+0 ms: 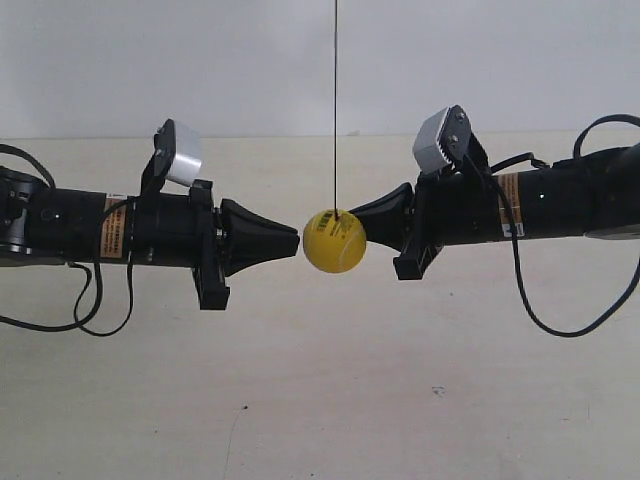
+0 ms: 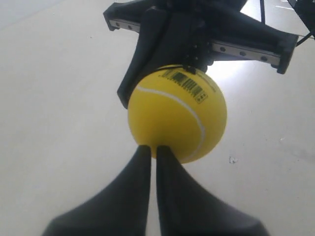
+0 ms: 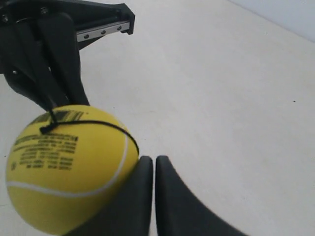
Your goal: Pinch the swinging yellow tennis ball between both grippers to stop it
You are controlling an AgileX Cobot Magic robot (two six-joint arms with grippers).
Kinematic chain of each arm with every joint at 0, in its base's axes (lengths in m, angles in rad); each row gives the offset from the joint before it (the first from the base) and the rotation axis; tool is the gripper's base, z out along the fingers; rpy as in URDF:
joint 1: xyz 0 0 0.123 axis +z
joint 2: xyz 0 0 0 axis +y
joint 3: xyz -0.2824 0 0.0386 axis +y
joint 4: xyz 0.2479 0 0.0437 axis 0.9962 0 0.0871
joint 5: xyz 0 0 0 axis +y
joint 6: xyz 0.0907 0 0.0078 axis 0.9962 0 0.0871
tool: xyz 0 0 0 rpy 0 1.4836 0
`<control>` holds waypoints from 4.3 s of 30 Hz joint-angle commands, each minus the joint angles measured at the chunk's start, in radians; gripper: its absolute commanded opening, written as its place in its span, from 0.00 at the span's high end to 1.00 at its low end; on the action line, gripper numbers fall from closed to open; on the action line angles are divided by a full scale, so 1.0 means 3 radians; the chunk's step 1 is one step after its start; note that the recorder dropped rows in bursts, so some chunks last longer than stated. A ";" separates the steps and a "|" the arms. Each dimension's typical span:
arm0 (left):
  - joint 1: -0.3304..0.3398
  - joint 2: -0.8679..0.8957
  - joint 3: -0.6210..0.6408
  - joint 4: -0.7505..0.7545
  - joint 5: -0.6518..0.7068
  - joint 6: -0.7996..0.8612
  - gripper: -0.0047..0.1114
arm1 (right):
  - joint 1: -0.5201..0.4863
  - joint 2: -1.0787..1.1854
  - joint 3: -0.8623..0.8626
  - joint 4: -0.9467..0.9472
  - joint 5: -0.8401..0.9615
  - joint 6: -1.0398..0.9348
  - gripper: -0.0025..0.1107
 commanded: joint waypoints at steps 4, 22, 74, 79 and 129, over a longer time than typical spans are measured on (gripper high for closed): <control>-0.0012 0.0002 -0.0008 -0.0014 -0.0098 -0.0030 0.92 | -0.0004 0.0005 -0.0017 0.0009 0.0023 -0.0063 0.98; -0.0012 0.0002 -0.0008 0.0022 -0.0099 -0.0043 0.92 | -0.0080 -0.0003 -0.0141 -0.0127 0.0161 0.0001 0.98; -0.0012 0.0002 -0.0008 -0.0038 -0.0122 -0.0006 0.92 | -0.0201 0.0004 -0.0143 -0.0474 -0.0355 0.0387 0.98; -0.0012 0.0002 -0.0008 -0.0038 -0.0122 -0.0006 0.92 | -0.0201 0.0004 -0.0143 -0.0474 -0.0355 0.0387 0.98; 0.0224 -0.0867 -0.0008 0.0484 -0.0013 -0.0728 0.92 | -0.0559 -0.0621 -0.0143 -0.0644 -0.0707 0.0608 0.98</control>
